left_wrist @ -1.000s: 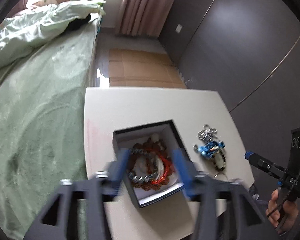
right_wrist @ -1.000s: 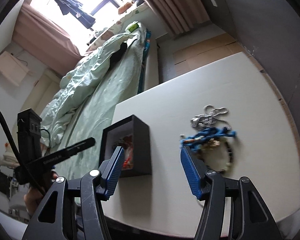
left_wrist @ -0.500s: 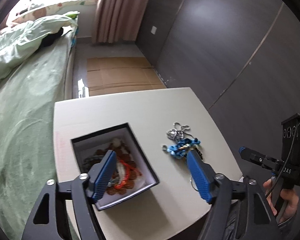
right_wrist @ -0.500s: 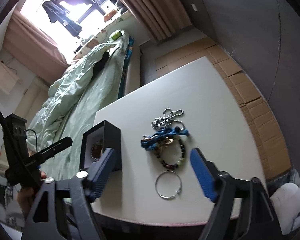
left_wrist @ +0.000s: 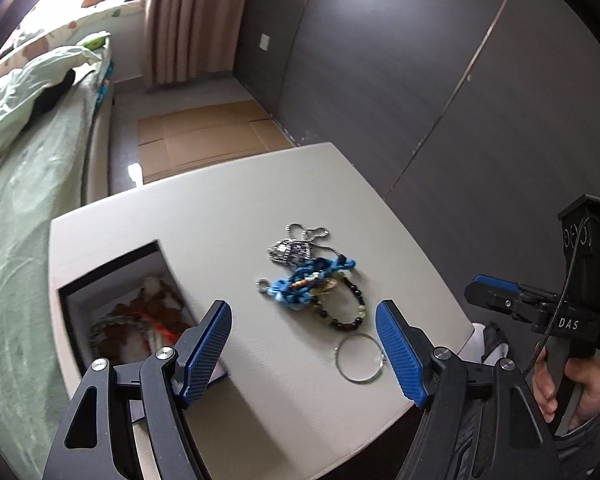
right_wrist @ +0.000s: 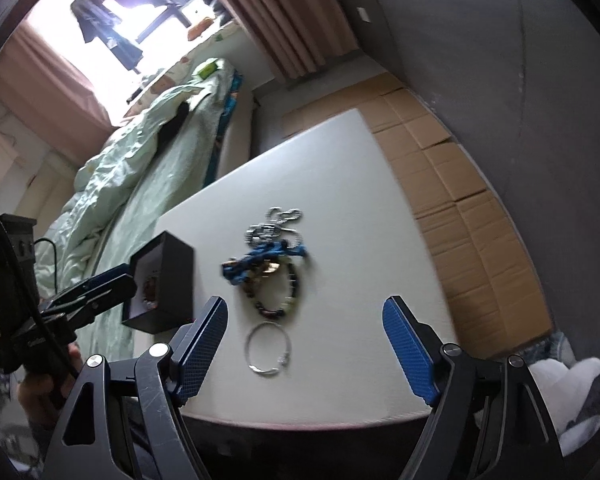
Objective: Organize jewelry
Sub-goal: 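Reach the left gripper to the pile and grasp the blue knotted cord bracelet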
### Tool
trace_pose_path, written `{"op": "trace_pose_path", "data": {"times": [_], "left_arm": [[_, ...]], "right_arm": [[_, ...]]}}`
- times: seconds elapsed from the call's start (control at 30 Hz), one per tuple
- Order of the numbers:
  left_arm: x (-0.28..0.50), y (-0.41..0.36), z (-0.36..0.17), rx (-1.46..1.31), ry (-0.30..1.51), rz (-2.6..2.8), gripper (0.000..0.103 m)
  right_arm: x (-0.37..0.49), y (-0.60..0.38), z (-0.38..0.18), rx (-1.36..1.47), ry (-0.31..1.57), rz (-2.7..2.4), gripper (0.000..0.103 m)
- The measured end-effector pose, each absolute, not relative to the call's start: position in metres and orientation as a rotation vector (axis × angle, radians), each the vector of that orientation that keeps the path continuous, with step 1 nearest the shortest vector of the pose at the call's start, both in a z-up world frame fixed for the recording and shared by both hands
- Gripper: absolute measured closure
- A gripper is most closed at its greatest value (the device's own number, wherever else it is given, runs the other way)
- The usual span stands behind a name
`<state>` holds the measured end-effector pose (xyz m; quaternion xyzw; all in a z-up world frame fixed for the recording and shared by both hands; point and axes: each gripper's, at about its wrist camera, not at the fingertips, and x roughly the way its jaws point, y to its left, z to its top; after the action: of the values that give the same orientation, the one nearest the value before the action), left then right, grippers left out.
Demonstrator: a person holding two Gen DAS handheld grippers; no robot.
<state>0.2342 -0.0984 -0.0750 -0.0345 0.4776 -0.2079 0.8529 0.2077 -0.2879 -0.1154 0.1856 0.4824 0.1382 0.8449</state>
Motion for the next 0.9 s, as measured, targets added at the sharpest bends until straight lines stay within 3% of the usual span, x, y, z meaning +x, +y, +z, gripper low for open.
{"op": "trace_pose_path", "data": {"times": [0.33, 0.5, 0.67, 0.9], "left_arm": [[0.256, -0.132, -0.093, 0.02, 1.02, -0.433, 0.028], [0.269, -0.143, -0.115, 0.08, 1.059, -0.391, 0.041], [0.28, -0.15, -0.132, 0.133, 1.083, -0.373, 0.045], [0.287, -0.155, -0.151, 0.19, 1.12, -0.347, 0.061]], "right_arm": [[0.209, -0.306, -0.126, 0.464, 1.04, 0.282, 0.023], [0.213, -0.316, -0.131, 0.523, 1.038, 0.265, 0.023], [0.219, -0.315, -0.135, 0.535, 1.047, 0.268, 0.023], [0.227, -0.306, -0.139, 0.52, 1.063, 0.279, 0.023]]}}
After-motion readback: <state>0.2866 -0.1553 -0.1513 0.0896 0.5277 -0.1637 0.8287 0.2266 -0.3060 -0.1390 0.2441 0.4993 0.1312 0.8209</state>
